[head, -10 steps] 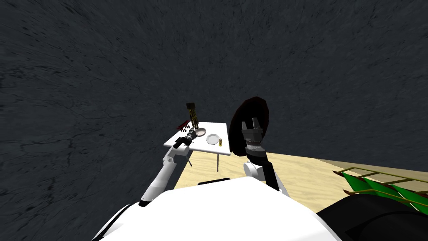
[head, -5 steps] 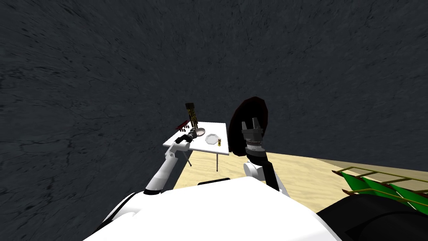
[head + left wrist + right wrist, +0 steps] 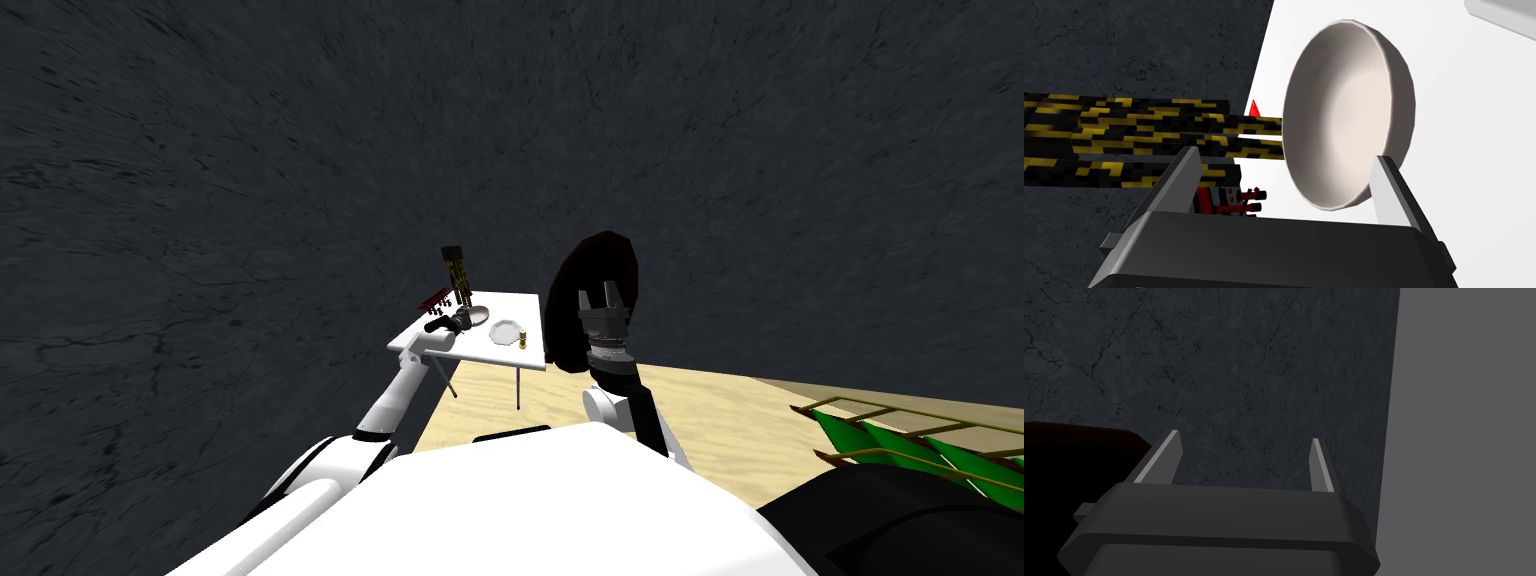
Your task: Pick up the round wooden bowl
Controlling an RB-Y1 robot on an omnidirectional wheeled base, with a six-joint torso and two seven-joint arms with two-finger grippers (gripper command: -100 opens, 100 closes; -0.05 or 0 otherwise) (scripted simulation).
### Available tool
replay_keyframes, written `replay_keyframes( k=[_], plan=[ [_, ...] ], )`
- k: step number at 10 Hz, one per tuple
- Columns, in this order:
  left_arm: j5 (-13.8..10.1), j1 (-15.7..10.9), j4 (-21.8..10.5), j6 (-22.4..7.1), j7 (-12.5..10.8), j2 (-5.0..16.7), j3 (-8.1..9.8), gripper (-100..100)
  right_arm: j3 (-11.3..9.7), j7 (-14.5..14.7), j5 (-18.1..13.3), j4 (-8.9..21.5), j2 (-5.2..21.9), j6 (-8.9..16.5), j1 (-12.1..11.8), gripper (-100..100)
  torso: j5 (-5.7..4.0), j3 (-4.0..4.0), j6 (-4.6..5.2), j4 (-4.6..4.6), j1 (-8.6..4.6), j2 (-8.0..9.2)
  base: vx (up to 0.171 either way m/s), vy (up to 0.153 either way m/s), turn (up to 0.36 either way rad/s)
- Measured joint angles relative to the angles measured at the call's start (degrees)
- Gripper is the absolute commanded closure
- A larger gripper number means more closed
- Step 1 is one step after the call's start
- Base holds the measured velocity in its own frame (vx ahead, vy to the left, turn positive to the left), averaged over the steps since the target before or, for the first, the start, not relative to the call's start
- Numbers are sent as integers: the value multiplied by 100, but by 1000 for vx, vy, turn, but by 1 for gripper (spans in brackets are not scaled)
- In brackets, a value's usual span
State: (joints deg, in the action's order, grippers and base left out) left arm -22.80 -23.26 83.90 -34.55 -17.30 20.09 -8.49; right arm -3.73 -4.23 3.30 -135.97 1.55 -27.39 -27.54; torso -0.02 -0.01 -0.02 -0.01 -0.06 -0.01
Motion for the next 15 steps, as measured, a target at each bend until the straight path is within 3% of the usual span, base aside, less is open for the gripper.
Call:
replay_keyframes(
  k=[7,9,15],
  plan=[
    [-268,-961,-1078,-1118,-28,175,12,-100,0,0,0,0,0,0,0,0,0,-2,1,0,0,-3,3,-21,-19],
    [-319,-1091,-1288,-1375,-7,207,20,-100,0,0,0,0,0,0,0,0,1,-1,-1,-1,4,-1,5,-10,-10],
    [-461,-1810,-2163,-2234,-1,304,61,-100,0,0,0,0,0,0,0,0,1,-3,-1,-2,2,-5,12,-13,-30]
  ],
)
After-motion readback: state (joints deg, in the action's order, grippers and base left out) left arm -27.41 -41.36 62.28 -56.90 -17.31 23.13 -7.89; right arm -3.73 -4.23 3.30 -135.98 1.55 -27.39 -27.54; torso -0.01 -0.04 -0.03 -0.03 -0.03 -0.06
